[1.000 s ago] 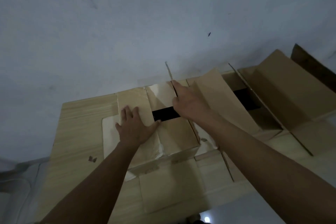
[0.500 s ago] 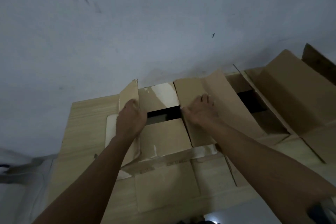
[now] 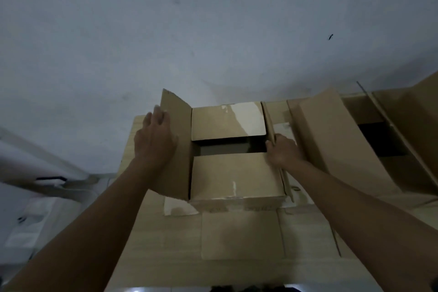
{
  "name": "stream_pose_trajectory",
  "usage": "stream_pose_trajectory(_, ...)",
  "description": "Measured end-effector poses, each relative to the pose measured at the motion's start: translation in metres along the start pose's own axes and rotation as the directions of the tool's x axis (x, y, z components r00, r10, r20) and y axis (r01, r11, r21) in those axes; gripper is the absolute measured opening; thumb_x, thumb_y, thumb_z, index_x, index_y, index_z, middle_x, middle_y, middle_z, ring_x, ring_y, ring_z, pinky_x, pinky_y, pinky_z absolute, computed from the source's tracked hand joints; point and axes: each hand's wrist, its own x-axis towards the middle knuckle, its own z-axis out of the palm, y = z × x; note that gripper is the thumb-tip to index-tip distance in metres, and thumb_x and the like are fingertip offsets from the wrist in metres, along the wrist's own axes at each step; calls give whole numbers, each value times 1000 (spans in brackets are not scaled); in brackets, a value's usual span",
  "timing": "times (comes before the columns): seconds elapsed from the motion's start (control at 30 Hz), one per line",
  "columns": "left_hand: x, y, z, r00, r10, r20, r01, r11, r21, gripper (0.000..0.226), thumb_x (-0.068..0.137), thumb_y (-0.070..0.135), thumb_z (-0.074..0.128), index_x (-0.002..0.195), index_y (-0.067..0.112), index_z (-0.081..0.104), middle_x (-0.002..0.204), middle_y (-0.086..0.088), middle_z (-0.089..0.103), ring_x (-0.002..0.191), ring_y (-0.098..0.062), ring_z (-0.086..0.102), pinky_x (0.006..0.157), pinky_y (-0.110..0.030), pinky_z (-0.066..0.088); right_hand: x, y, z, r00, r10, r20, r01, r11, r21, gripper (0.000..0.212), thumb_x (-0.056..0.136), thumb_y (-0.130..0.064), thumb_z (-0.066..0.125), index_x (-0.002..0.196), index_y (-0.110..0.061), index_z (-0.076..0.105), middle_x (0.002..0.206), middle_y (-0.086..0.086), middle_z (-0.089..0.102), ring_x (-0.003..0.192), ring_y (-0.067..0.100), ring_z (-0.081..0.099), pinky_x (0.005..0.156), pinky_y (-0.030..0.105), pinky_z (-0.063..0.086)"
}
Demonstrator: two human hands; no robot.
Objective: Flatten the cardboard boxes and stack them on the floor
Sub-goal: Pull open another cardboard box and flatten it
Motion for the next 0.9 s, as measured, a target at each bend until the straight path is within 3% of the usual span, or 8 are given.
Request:
stream_pose_trajectory(0.17,4,-7,42,872,-256,417,354,918,-178,108,83,74,49,154,2,11,163,-15,4,148,-38,13,112,-56,30,4,3,9,997,3,-76,-1,1000,18,33,104,-39,41,111,-12,58,110,15,63,91,30,58,71,33,42)
stream_pose_trajectory(0.3,-1,17,73,844,-204,496,470,728,-499,65,94,59,49,116,-2,58,123,-19,57,112,-32,55,101,-41,43,2,5,15,988,5,-154,3,999,53,30,100,-42,45,100,-15,58,100,16,65,91,34,60,75,37,50)
stream_pose_trajectory(0.4,-3,23,82,862,-102,496,441,633,-636,47,103,42,39,83,5,62,86,-10,62,88,-27,58,75,-34,42,-5,4,14,972,-35,-233,34,999,-7,25,100,-37,48,102,-14,59,98,15,64,91,35,60,71,36,47)
stream_pose_trajectory(0.47,1,17,84,879,-72,472,380,704,-600,48,102,38,41,66,9,53,71,-7,57,78,-27,57,62,-31,36,-11,1,11,941,-133,-310,98,987,-126,22,100,-31,50,110,-13,59,104,13,65,95,34,61,73,38,49)
stream_pose_trajectory(0.57,11,4,84,926,-22,377,229,828,-513,40,97,42,50,79,8,59,77,-2,59,87,-29,61,64,-29,36,-19,-13,13,822,-373,-430,265,919,-291,30,96,-24,52,118,-7,64,118,12,66,110,33,59,87,43,50)
stream_pose_trajectory(0.63,19,-3,83,944,9,330,174,835,-521,37,95,43,55,105,8,59,95,0,58,100,-28,59,75,-28,37,-25,-30,18,763,-510,-397,404,856,-323,31,94,-27,51,109,-7,70,106,12,71,99,31,65,88,41,49)
stream_pose_trajectory(0.77,28,0,85,941,101,324,92,843,-529,30,97,37,54,97,7,51,89,-7,55,95,-31,58,71,-30,35,-44,-58,26,910,-414,-23,384,861,-333,42,104,-40,34,106,-18,70,100,12,70,96,31,64,85,37,41)
stream_pose_trajectory(0.9,33,-2,90,914,163,371,83,820,-566,33,98,34,51,107,4,59,103,-13,63,102,-30,59,72,-28,34,-62,-77,0,961,-260,-98,220,928,-299,54,103,-52,32,90,-13,68,87,14,64,82,34,62,67,34,37)
